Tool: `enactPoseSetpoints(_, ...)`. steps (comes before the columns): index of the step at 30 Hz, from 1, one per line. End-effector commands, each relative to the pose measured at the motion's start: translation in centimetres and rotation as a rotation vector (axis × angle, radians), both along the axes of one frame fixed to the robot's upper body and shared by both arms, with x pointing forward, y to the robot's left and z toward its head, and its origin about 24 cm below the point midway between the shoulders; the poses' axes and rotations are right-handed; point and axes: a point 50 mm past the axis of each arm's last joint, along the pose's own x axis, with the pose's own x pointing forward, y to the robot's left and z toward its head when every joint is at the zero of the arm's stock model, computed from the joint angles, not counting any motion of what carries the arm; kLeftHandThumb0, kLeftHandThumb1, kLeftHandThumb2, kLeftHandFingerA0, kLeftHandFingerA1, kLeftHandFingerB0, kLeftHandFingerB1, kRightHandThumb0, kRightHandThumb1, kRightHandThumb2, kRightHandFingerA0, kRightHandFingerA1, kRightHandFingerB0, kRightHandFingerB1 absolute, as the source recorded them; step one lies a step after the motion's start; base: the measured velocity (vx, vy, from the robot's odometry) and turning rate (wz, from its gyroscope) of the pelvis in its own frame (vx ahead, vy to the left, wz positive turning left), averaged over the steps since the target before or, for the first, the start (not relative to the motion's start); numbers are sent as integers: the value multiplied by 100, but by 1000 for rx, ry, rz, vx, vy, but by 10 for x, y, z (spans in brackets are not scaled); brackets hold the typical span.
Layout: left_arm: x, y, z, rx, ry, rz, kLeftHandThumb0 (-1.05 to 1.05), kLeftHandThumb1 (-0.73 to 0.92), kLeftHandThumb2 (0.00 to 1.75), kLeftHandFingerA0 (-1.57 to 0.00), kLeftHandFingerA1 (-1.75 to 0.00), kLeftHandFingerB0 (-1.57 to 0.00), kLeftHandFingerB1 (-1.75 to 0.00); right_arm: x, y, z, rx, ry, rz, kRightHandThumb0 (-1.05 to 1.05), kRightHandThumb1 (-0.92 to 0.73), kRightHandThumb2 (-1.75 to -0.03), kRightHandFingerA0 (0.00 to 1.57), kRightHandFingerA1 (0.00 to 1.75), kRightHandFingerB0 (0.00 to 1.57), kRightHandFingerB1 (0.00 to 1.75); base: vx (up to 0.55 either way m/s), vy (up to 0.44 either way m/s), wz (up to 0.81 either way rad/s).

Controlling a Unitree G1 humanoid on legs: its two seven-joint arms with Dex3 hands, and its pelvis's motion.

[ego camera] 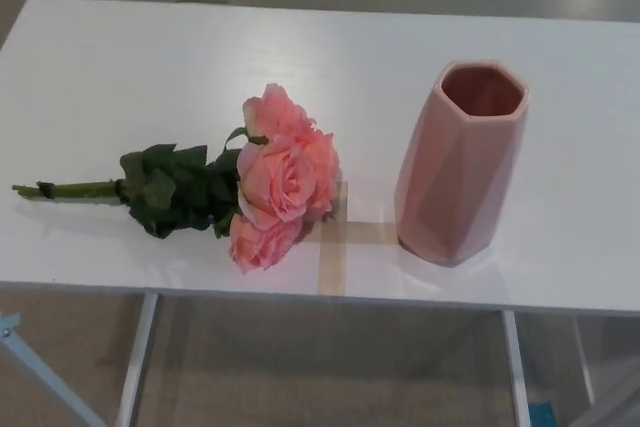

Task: Use the left hand to pick up the rose and then lift and insert it into the pink vase.

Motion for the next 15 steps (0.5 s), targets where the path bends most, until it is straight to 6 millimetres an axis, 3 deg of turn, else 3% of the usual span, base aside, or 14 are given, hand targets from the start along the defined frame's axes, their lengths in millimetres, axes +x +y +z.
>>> enactPoseSetpoints(1,0,2,2,22,-21,-10,-20,56,57,-56,-41,-41,-36,-2,-3,1,-1,-28,-34,-25,-59,-57,68,44,56,40,0,0,0)
enactPoseSetpoints(7,4,0,4,57,16,-143,-19,56,57,-46,-38,-36,-34,-2,-2,0,2,-31,-30,-25,-59,-57,67,43,56,41,0,0,0)
enactPoseSetpoints(9,8,-2,8,56,24,-302,-24,55,56,-38,-36,-28,-32,-2,-2,1,1,-30,-29,-25,-59,-57,67,43,56,41,0,0,0)
enactPoseSetpoints(10,10,-2,11,38,12,-369,-33,51,61,-29,-37,-23,-34,-2,-2,0,0,-29,-31,-25,-59,-57,68,44,57,41,0,0,0)
enactPoseSetpoints(11,13,-2,16,12,-10,-444,-20,40,91,-9,-50,-8,-49,-1,-2,1,1,-31,-32,-25,-59,-57,68,44,57,41,0,0,0)
enactPoseSetpoints(14,13,-2,18,7,-12,-457,-20,40,91,-9,-50,-8,-49,-1,-2,1,1,-31,-32,-25,-59,-57,68,44,57,41,0,0,0)
enactPoseSetpoints(15,15,-4,24,-33,-44,-526,-44,47,54,-17,-31,-18,-29,-2,-2,1,-2,-28,-30,-25,-58,-57,69,44,57,41,0,0,0)
